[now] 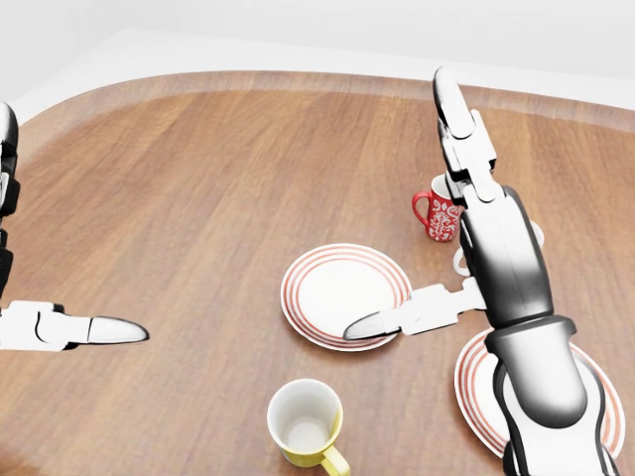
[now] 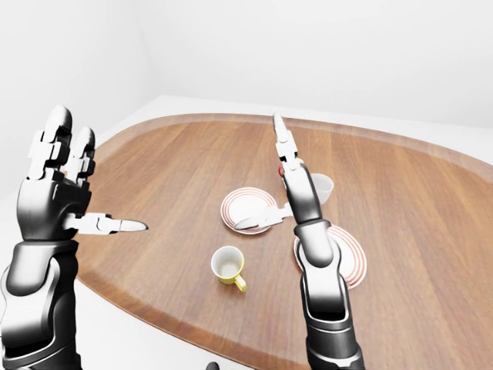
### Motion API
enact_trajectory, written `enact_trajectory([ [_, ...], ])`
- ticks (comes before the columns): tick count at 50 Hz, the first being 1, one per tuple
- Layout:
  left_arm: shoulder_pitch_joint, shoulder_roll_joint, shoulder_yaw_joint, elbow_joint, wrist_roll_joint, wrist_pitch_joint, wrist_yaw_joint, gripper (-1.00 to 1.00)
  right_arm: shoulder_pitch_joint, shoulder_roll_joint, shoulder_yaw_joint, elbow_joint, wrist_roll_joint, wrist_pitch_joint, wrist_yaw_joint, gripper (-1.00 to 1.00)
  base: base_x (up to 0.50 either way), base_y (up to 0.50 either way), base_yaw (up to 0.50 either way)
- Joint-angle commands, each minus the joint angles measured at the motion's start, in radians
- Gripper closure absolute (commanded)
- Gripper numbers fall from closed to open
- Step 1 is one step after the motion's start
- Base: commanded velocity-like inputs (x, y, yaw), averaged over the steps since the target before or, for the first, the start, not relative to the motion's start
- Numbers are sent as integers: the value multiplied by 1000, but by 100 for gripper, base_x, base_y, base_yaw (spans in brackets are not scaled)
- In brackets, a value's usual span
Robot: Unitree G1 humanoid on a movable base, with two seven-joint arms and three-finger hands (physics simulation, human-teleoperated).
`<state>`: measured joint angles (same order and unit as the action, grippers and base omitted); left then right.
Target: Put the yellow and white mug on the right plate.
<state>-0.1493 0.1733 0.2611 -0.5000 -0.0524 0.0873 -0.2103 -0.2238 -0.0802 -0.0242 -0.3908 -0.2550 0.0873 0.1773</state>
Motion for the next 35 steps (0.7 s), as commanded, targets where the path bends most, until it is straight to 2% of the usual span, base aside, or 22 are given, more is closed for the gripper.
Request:
enact_trajectory([
  [1,-54,66,90,24,-53,0,-11,-100,-67,3,36,21,-110,0,49,-100,0,0,0],
  [14,-70,116,135,45,-100,0,4,-100,-186,2,75,86,-288,0,113,-100,0,0,0],
  [26,-70,134,150,47,-115,0,6,-100,-218,63,131,81,-485,0,213,-100,0,0,0],
  [35,-75,143,160,51,-121,0,5,-100,-232,97,143,120,-554,0,248,-100,0,0,0],
])
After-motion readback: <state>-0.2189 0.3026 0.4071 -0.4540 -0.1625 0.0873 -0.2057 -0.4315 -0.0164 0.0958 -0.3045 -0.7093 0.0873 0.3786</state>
